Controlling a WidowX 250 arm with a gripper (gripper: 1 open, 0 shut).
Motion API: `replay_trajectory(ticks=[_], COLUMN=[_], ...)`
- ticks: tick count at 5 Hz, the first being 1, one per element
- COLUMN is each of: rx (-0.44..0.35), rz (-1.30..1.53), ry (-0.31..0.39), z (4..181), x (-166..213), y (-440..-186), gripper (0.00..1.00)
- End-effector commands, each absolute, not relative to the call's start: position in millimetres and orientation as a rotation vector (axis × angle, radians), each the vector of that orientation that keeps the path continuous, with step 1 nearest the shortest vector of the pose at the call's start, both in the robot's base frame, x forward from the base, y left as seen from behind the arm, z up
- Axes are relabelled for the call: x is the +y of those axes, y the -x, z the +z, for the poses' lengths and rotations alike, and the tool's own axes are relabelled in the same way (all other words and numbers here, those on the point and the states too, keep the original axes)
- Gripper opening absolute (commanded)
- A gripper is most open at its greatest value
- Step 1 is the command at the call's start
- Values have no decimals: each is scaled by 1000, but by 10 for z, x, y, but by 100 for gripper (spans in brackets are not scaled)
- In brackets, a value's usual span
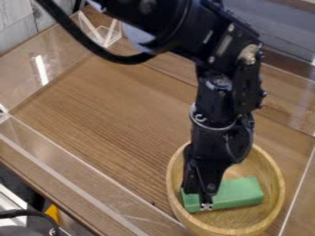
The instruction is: Remove the green block from inside the brown bowl and put it on the table
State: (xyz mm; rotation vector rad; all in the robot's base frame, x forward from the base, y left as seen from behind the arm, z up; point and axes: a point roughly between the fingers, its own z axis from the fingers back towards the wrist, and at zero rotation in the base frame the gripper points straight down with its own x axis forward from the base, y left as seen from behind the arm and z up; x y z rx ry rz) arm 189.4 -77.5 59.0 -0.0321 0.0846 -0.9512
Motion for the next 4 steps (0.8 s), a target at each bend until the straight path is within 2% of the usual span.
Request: replay_trajectory(ticks=[1, 4], rx=[42, 34], rz=[-941, -918], ry=[37, 58], z=[711, 800], x=[-760, -725], y=[-1932, -1895], gripper=[0, 0])
